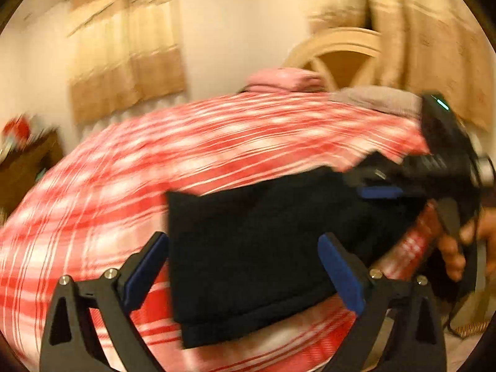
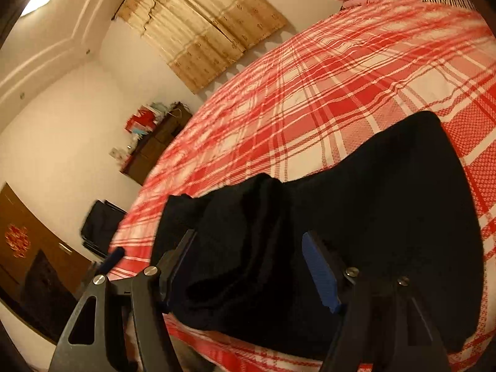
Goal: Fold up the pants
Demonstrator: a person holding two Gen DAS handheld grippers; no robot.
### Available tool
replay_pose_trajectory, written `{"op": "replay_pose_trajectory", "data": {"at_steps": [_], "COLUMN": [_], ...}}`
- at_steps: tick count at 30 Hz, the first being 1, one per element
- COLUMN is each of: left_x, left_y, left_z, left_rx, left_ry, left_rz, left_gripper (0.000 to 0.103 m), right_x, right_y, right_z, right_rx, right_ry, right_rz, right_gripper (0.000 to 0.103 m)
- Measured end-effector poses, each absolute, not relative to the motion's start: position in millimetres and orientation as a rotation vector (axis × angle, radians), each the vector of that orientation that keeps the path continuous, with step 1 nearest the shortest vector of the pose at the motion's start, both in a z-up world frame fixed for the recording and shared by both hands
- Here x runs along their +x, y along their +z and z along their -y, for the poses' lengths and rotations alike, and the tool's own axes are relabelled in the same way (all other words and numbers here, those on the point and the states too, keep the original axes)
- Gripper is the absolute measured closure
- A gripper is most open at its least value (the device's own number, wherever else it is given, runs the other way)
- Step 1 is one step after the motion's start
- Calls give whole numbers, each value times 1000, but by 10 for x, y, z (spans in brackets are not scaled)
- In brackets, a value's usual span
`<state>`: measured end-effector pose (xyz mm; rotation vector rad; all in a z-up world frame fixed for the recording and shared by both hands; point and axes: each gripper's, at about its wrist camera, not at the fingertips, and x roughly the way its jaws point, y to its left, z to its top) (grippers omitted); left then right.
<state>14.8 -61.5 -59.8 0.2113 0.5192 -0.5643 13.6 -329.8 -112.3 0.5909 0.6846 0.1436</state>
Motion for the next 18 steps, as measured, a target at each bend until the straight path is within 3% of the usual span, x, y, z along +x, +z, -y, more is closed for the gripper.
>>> {"op": "replay_pose_trajectory", "data": {"at_steps": [5,8,9,10,11,18], "left_x": [364,319,322,352,348,375], "left_y": [-686,-735,-752,-752,-763,-740], "left_z": [316,176,161,153,156,139], "left_rx": [81,45,39,38,35,46], "left_ry": [-473,-453,-448,-446,-443,-441], "left_rz": [-595,-612,-616,-618,-621,-620], "left_gripper": [4,4,4,4,4,4], "right_x": [225,219,221,227,219,38], "right_y": [-1187,-1252,-1261,-1259,-1244,-773], "right_z": [2734,2648,2661,2688,2710,2731], "right_rx": [313,287,281,282,300,153], "right_ry": [126,114,110,123,150,177], "right_rz": [-750,-755,-759,-769,-771,-696], "right_gripper": [33,34,46,67,73,79]}}
